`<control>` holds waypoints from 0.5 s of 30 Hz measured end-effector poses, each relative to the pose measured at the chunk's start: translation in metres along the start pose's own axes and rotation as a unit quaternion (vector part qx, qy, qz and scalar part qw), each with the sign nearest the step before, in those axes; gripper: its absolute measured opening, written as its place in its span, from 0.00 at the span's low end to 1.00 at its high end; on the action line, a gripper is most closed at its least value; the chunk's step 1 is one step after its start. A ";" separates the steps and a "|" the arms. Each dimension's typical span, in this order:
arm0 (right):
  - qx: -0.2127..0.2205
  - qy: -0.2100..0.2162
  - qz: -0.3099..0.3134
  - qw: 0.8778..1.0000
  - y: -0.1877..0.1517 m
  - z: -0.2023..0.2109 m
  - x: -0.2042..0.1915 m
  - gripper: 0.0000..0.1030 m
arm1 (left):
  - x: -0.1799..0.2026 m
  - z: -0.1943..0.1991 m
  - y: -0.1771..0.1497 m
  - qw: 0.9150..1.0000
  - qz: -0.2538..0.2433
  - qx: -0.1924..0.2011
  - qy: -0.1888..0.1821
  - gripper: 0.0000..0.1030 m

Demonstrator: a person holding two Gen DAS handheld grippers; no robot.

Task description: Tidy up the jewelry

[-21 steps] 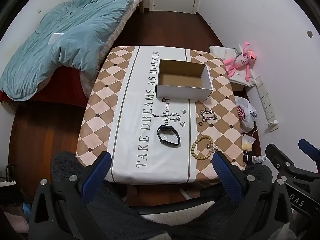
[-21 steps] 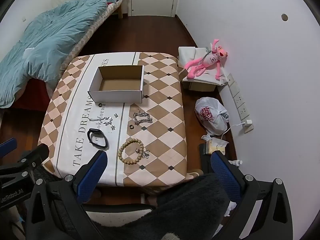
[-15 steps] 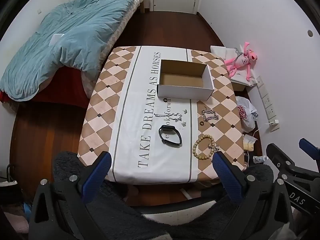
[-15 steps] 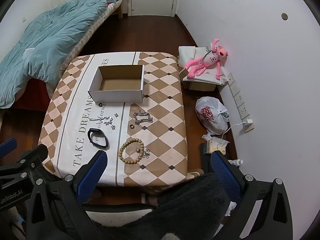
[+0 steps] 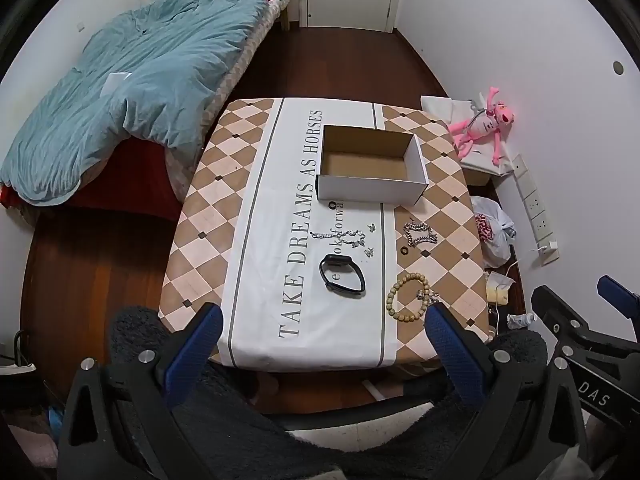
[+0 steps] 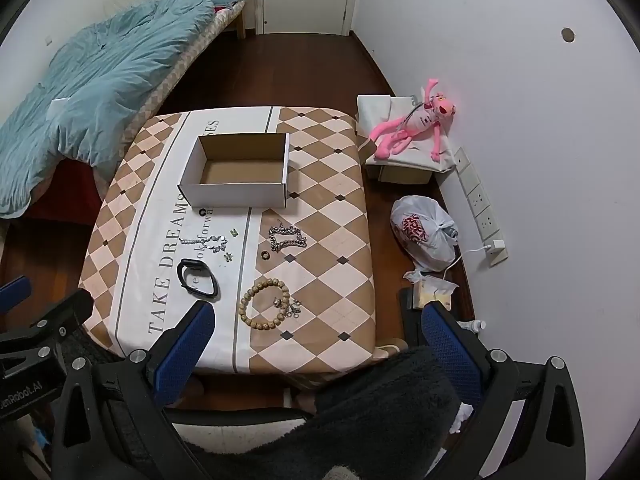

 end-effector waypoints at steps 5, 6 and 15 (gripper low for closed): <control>0.001 0.000 0.000 1.000 0.002 0.003 0.000 1.00 | 0.000 0.001 0.002 1.000 0.000 0.001 -0.001 1.00; 0.001 0.000 0.000 1.000 0.003 0.003 0.000 1.00 | 0.000 0.001 0.001 1.000 0.000 0.001 -0.001 1.00; 0.003 0.000 -0.001 1.000 0.002 0.004 0.002 1.00 | -0.001 0.004 0.006 1.000 0.000 0.003 0.000 1.00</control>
Point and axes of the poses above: each gripper's, at about its wrist camera, not at the fingertips, and z roughly against the way its jaws point, x to its right, y to its top, the point moved 4 cm from there along -z, roughly the way its jaws point, and after that the axes turned 5 degrees about x, right-handed, at the moved point
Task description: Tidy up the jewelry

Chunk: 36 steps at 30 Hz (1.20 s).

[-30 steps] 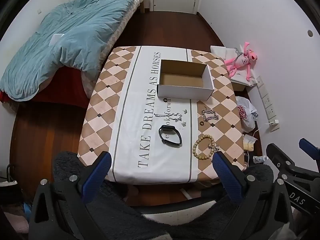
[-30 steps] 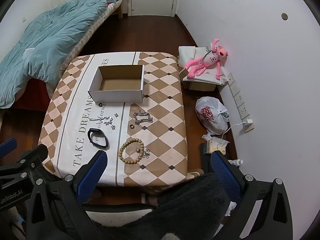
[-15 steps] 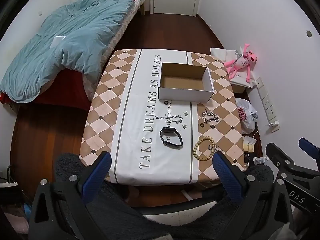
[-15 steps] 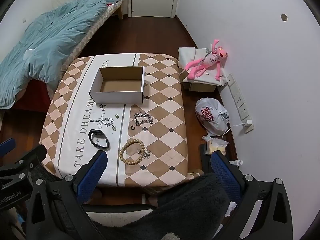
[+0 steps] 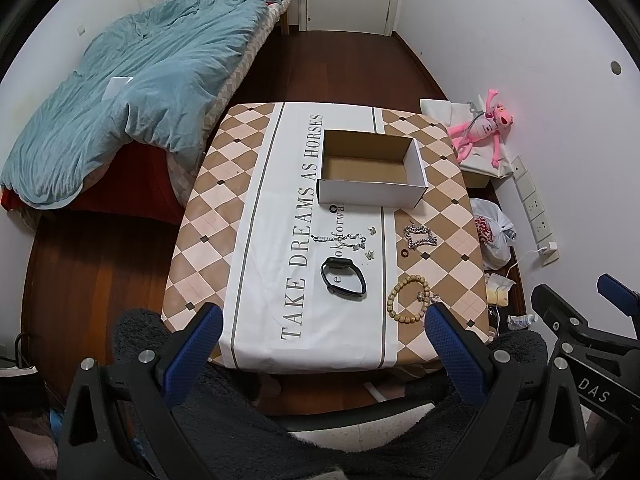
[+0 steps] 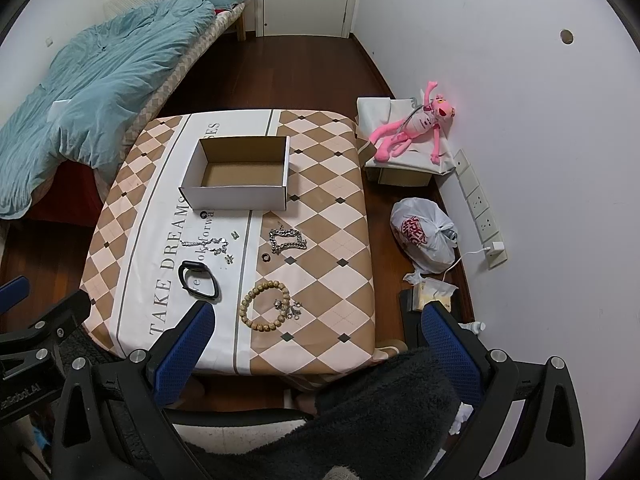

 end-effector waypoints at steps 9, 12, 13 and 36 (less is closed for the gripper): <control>0.002 0.000 -0.001 1.000 0.002 0.002 0.002 1.00 | 0.000 0.007 0.004 1.000 -0.004 0.006 0.000 1.00; 0.002 -0.001 0.000 1.000 0.001 0.003 0.002 1.00 | 0.001 0.008 0.004 1.000 -0.005 0.009 0.001 1.00; 0.003 0.000 0.000 1.000 0.001 0.003 0.002 1.00 | 0.002 0.008 0.004 1.000 -0.006 0.010 0.001 1.00; 0.007 0.000 -0.002 1.000 0.003 0.005 0.004 1.00 | 0.002 0.009 0.003 1.000 -0.006 0.012 -0.001 1.00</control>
Point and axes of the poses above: each gripper's, at about its wrist camera, not at the fingertips, and z roughly against the way its jaws point, x to its right, y to its top, the point moved 4 cm from there along -z, roughly the way its jaws point, and after that the axes turned 5 degrees about x, right-handed, at the moved point
